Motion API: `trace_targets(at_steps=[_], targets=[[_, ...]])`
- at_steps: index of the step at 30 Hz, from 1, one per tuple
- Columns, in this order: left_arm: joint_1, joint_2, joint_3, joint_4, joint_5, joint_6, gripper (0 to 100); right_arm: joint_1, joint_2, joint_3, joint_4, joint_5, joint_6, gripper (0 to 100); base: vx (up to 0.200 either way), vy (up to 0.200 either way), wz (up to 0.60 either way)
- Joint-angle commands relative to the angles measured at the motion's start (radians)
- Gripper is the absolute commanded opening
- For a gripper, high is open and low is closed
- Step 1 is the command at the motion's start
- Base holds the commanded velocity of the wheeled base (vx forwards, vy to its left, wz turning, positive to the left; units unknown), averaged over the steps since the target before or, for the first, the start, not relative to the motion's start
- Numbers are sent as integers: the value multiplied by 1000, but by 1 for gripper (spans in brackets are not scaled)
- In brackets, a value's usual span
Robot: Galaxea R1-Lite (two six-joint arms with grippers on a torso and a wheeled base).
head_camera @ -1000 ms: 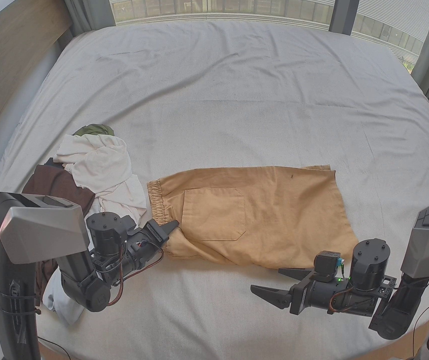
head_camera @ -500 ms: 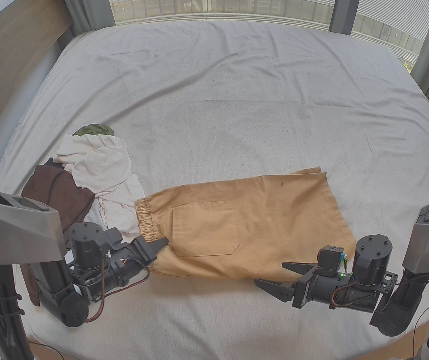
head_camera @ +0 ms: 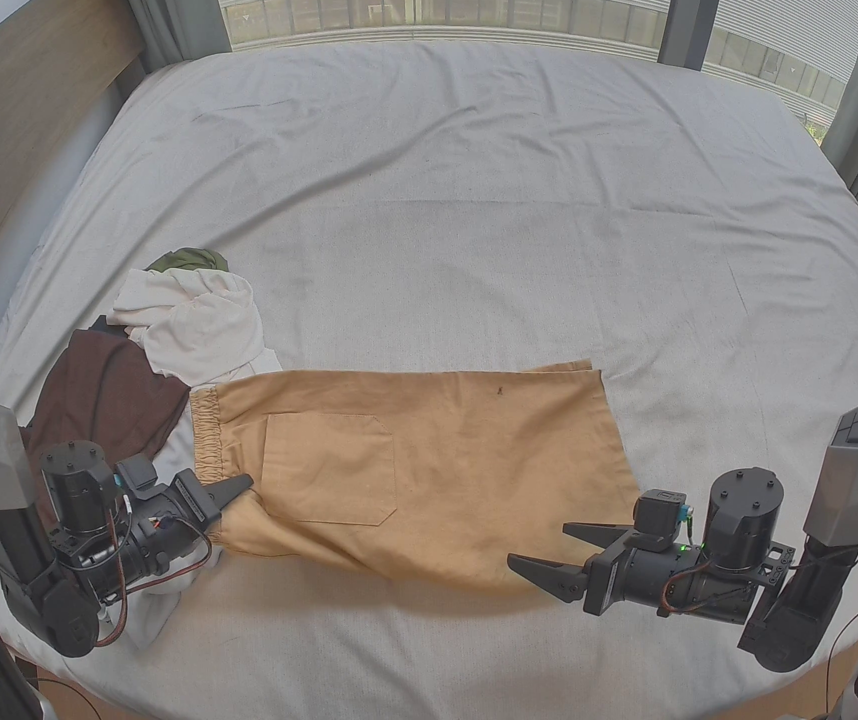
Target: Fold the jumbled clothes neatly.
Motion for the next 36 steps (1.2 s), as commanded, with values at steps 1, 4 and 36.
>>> trace_targets(at_steps=[1, 4, 36], targets=[[0, -32, 24, -1, 2, 13, 0, 4, 3, -1, -1, 0, 0, 100, 0, 0, 0], [-43, -27, 3, -1, 4, 53, 0, 6, 0, -2, -1, 0, 2, 100, 0, 0, 0], [-423, 82, -341, -1, 56, 59, 0, -77, -190, -41, -1, -3, 3, 100, 0, 0, 0]])
